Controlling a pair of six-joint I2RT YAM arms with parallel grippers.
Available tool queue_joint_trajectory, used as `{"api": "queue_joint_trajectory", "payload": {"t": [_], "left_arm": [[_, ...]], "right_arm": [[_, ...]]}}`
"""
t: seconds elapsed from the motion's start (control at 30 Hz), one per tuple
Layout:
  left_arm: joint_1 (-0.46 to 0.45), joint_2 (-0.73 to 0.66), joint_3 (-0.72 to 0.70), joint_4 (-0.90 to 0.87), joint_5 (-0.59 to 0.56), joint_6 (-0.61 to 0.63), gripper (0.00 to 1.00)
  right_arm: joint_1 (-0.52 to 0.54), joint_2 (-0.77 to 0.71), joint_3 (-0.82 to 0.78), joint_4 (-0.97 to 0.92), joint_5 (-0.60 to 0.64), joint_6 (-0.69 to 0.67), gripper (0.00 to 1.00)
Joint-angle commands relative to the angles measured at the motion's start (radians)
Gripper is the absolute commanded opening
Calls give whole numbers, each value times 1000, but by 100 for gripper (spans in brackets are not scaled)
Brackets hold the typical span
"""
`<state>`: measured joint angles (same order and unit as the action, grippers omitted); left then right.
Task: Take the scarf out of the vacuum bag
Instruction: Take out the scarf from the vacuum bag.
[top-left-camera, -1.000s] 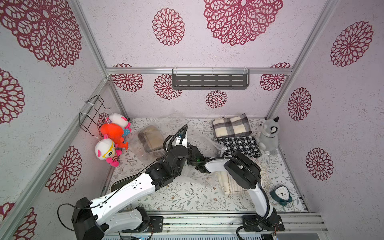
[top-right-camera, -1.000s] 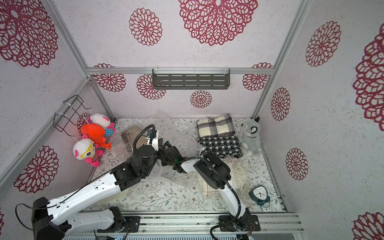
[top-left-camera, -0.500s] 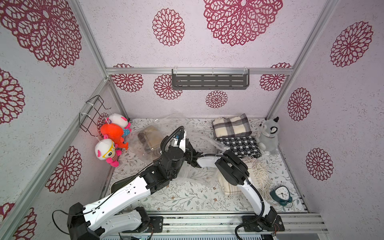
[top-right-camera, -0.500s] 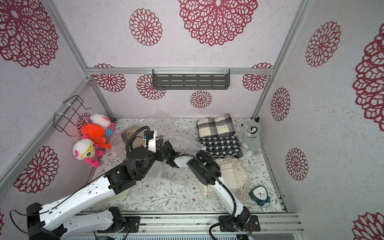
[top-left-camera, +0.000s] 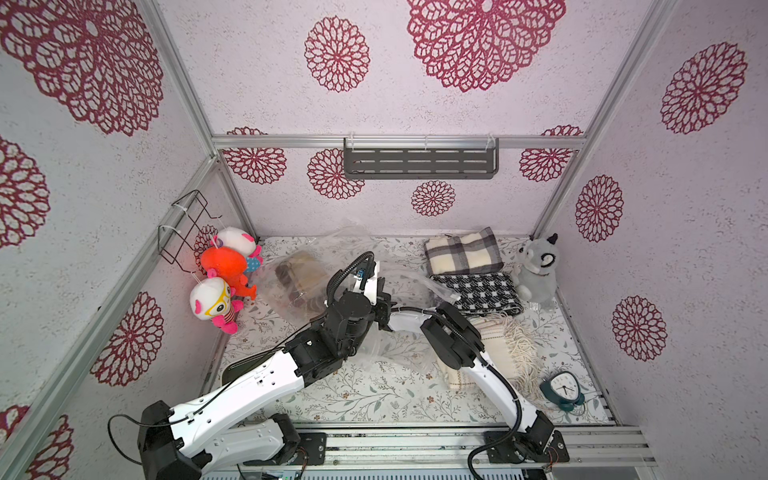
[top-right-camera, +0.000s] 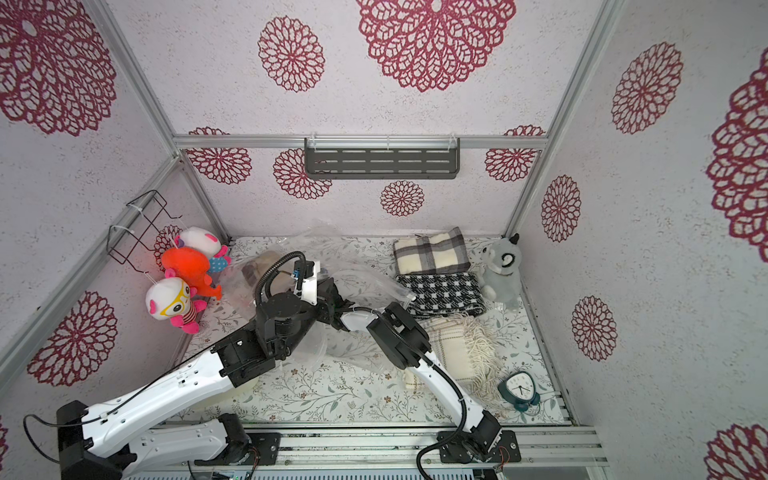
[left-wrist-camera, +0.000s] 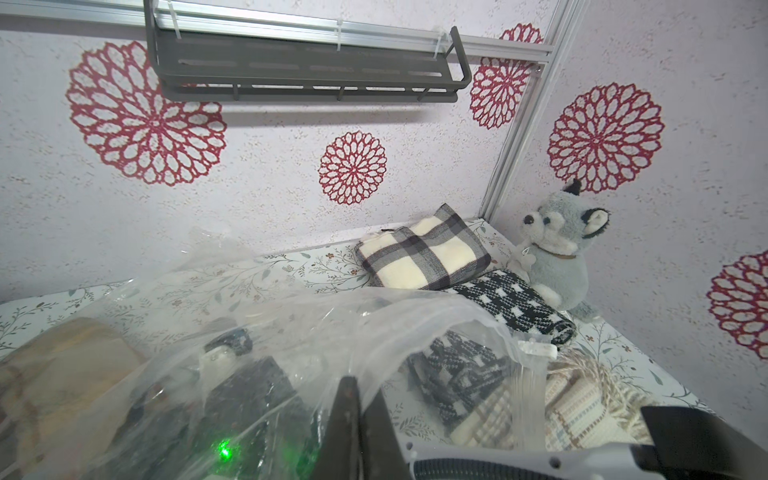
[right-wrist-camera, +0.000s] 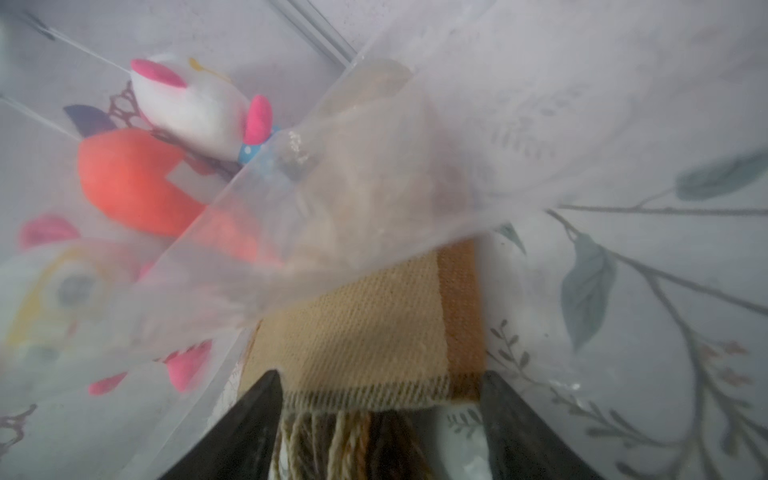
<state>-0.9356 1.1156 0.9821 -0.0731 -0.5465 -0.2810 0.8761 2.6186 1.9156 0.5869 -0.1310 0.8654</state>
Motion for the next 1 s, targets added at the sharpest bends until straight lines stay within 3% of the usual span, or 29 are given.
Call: {"api": "queue_joint_trajectory", "payload": {"t": [0.0, 0.3, 0.4, 0.57, 0.67, 0.73, 0.97], "left_arm": [[-28, 1, 36, 42, 35, 1, 0], [-87, 19, 63, 24, 23, 15, 0], [-103, 10, 66, 25, 29, 15, 0], [-123, 12, 66, 20, -1, 29, 0], [-123, 10, 41, 25, -94, 44, 0], [-121, 3, 18, 29, -155, 48, 0], [-118, -40, -8, 18, -203, 46, 0]], "right_arm": [[5, 16, 23, 52, 20, 36, 76], [5, 103, 114, 61, -38, 78, 67], [6, 113, 106, 98, -61, 94, 58], [4, 71, 40, 128, -70, 66, 30], [2, 32, -14, 140, -62, 44, 17], [-3, 19, -33, 144, -65, 39, 1], [-5, -20, -110, 199, -72, 34, 0]]}}
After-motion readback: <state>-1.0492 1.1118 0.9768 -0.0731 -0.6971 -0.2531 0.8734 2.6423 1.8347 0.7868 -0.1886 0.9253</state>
